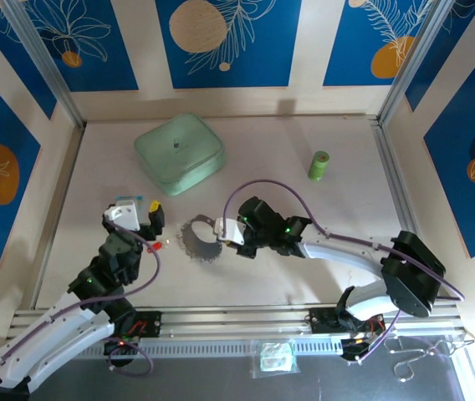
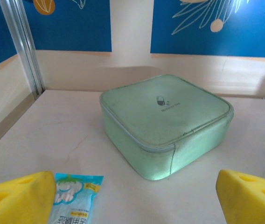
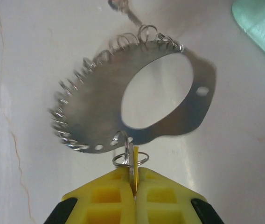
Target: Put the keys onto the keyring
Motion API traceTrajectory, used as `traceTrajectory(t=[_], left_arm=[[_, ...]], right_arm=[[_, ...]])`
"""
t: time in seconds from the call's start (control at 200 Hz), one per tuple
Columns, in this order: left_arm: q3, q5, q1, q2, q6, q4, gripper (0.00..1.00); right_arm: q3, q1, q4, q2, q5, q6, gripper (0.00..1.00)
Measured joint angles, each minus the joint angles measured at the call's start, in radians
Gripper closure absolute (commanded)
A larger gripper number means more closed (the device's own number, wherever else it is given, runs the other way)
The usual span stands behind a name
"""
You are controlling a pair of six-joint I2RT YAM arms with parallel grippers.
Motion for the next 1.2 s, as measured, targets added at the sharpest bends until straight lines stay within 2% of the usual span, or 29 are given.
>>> traceTrajectory(t=[0.45, 0.84, 0.95, 1.115, 1.2], left_arm=[[0.000, 0.089, 0.002, 0.146, -0.017, 0.008, 0.12], [0.020, 0.140, 0.002, 0.250, -0.013, 0.031, 0.12], [0.031, 0.142, 0.002, 0.263, 0.000, 0.031, 0.12], [0.043, 0.141, 0.002, 0.264, 0.006, 0.030, 0.12], [0.043, 0.141, 0.002, 0.266, 0.009, 0.030, 0.12]], right_arm=[[-0.011, -0.030, -0.246, 0.028, 0.187, -0.092, 1.00], [-0.011, -0.066, -0.284, 0.102, 0.266, -0.109, 1.00], [-0.011, -0.075, -0.292, 0.117, 0.285, -0.110, 0.95], [-0.011, -0.098, -0.294, 0.124, 0.312, -0.106, 0.73], [-0.011, -0.110, -0.293, 0.124, 0.319, -0.104, 0.69]])
